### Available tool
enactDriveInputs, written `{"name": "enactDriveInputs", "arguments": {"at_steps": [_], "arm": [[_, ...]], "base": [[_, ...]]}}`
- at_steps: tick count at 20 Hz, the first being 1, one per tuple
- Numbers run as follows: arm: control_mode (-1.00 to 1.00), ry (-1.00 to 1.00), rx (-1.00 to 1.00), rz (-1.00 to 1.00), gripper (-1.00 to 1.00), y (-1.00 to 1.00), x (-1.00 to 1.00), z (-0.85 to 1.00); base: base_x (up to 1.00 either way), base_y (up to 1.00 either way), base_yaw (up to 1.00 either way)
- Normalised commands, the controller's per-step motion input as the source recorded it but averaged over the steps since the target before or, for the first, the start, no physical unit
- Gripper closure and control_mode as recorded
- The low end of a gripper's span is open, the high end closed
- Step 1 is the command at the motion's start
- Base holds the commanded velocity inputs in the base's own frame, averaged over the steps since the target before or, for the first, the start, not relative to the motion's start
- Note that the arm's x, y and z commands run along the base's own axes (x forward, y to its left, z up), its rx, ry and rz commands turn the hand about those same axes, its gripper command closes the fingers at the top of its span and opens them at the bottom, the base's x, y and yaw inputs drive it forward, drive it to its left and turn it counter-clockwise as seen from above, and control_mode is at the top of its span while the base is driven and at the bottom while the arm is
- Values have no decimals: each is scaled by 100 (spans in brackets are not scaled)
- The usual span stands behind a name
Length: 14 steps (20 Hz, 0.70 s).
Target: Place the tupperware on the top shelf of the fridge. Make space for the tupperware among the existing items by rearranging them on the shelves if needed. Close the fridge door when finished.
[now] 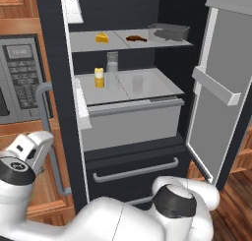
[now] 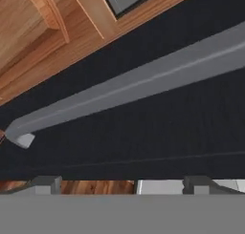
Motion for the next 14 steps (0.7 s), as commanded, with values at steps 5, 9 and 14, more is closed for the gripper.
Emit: {"name": "enactDriveInputs", "arguments": {"at_steps": [5, 9, 14], "arm": [[-100, -2, -32, 6, -100, 44, 20, -49], [-100, -11, -20, 2, -100, 8, 14, -41], [-100, -2, -7, 0, -100, 0, 27, -21]], "base": [[0, 0, 0], [0, 0, 0], [0, 0, 0]]}}
